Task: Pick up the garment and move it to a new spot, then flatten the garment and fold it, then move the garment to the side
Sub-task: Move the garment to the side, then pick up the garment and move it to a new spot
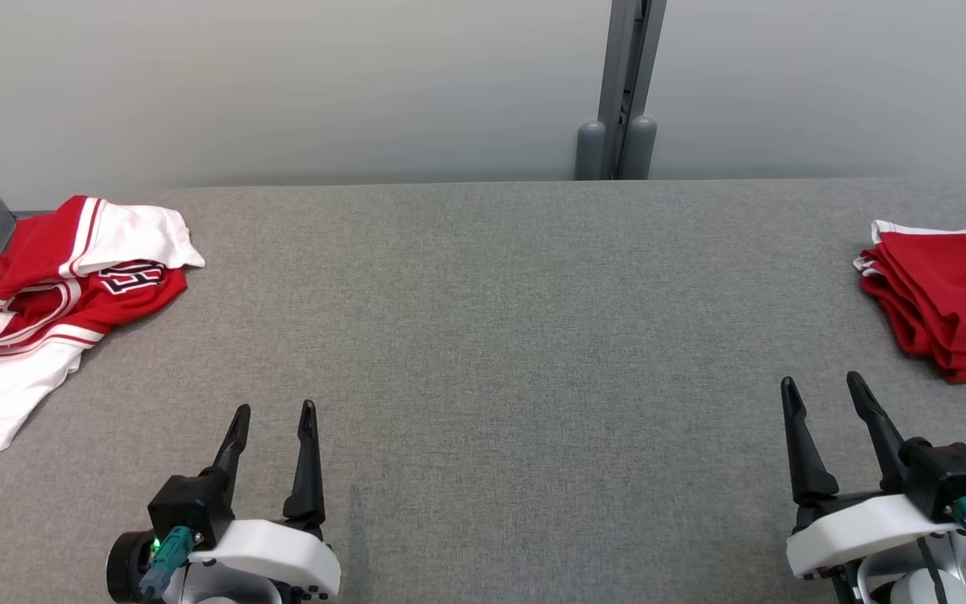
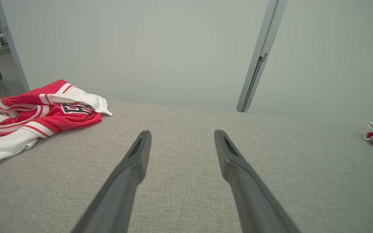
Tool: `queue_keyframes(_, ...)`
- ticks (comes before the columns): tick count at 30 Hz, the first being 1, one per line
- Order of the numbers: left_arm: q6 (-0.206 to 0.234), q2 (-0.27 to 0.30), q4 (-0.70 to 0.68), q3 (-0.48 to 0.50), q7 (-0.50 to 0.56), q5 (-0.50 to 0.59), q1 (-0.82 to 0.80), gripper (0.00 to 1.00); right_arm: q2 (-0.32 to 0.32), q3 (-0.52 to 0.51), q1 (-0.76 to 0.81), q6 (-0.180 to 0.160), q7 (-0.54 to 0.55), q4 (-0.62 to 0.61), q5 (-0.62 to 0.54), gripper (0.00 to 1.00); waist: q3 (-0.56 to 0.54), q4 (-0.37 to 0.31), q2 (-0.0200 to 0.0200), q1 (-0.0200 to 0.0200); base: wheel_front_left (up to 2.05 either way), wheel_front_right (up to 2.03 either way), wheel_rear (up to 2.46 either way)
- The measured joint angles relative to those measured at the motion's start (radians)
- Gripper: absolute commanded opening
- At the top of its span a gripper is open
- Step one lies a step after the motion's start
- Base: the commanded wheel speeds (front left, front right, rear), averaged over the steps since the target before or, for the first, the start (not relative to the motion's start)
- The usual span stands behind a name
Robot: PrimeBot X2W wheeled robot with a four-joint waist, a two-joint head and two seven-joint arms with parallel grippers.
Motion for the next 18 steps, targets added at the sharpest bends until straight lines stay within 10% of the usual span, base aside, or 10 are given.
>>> queue_keyframes(18, -0.008, -0.002, 0.006, -0.006, 0.000, 0.011, 0.002, 1.00, 0.000, 0.011, 0.016, 0.000, 0.000, 0.019, 0.013, 1.00, -0.027, 0.010, 0.0000, 0.0000, 0.00, 0.00, 0.00)
